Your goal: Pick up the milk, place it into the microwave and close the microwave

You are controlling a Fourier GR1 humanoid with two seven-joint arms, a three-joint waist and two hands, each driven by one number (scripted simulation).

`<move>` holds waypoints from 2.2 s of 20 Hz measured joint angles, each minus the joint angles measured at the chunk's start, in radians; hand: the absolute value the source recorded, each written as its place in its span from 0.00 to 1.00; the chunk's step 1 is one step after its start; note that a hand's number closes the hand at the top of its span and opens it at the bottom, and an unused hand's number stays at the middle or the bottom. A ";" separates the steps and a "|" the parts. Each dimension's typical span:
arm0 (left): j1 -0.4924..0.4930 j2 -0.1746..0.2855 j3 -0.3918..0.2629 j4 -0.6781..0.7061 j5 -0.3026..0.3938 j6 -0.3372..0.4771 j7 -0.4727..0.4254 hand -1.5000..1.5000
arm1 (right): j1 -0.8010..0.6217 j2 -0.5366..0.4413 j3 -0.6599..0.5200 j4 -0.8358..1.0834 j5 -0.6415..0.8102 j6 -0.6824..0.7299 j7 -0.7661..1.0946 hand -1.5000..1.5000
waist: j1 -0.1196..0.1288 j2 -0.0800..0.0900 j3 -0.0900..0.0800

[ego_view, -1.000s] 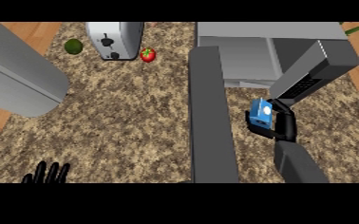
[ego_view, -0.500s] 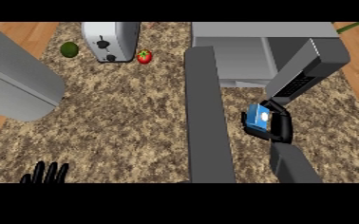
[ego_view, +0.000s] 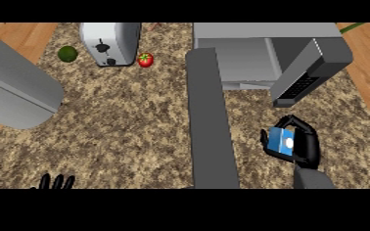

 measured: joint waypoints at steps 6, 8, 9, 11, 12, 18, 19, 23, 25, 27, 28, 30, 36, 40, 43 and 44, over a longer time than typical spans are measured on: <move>0.013 -0.011 -0.010 -0.029 -0.001 0.019 0.008 0.00 | 0.158 0.036 0.095 -0.300 -0.050 0.086 0.137 1.00 | 0.003 0.002 0.000; 0.015 -0.001 0.007 -0.041 0.023 0.014 0.020 0.00 | 0.189 0.054 0.122 -0.362 -0.088 0.117 0.168 1.00 | 0.006 0.003 0.001; 0.020 0.003 0.015 -0.041 0.031 0.011 0.018 0.00 | 0.196 0.060 0.134 -0.395 -0.106 0.124 0.189 1.00 | 0.008 0.004 0.001; 0.017 0.000 0.016 -0.023 0.028 0.009 0.006 0.00 | 0.221 0.069 0.187 -0.471 -0.142 0.107 0.238 1.00 | 0.010 0.004 0.001; 0.033 0.000 0.005 -0.030 0.019 0.008 -0.001 0.00 | 0.219 0.072 0.211 -0.487 -0.151 0.083 0.254 1.00 | 0.012 0.004 0.001; 0.035 0.017 0.029 -0.026 0.040 -0.007 -0.006 0.00 | 0.158 0.079 0.241 -0.500 -0.108 -0.013 0.302 1.00 | 0.019 0.007 0.002; 0.032 0.020 0.035 -0.019 0.046 -0.011 -0.009 0.00 | 0.127 0.080 0.247 -0.474 -0.099 -0.039 0.309 1.00 | 0.020 0.007 0.002; 0.040 0.031 0.062 -0.004 0.063 -0.031 -0.029 0.00 | 0.034 0.081 0.286 -0.432 -0.081 -0.121 0.368 1.00 | 0.024 0.008 0.002; 0.045 0.037 0.076 -0.001 0.073 -0.039 -0.031 0.00 | -0.014 0.082 0.304 -0.372 -0.076 -0.170 0.372 1.00 | 0.026 0.008 0.002; 0.035 0.033 0.074 0.029 0.067 -0.047 -0.045 0.00 | -0.068 0.080 0.319 -0.324 -0.066 -0.222 0.398 1.00 | 0.026 0.008 0.002; 0.026 0.033 0.078 0.023 0.073 -0.044 -0.033 0.00 | -0.099 0.074 0.301 -0.280 -0.063 -0.227 0.397 1.00 | 0.027 0.009 0.002; 0.030 0.037 0.077 0.012 0.073 -0.046 -0.024 0.00 | -0.153 0.077 0.278 -0.183 -0.057 -0.255 0.378 1.00 | 0.031 0.010 0.002; 0.021 0.038 0.084 0.012 0.074 -0.047 -0.011 0.00 | -0.340 0.073 0.190 0.119 -0.108 -0.269 0.290 1.00 | 0.037 0.013 0.002; -0.002 0.050 0.107 0.005 0.093 -0.050 0.012 0.00 | -0.468 0.056 0.123 0.310 -0.115 -0.284 0.248 1.00 | 0.048 0.018 0.003; -0.007 0.050 0.107 0.012 0.091 -0.055 0.009 0.00 | -0.532 0.040 0.092 0.431 -0.100 -0.321 0.204 1.00 | 0.059 0.023 0.004; -0.014 0.056 0.113 0.019 0.098 -0.062 0.012 0.00 | -0.555 0.029 0.088 0.465 -0.091 -0.335 0.201 1.00 | 0.064 0.026 0.004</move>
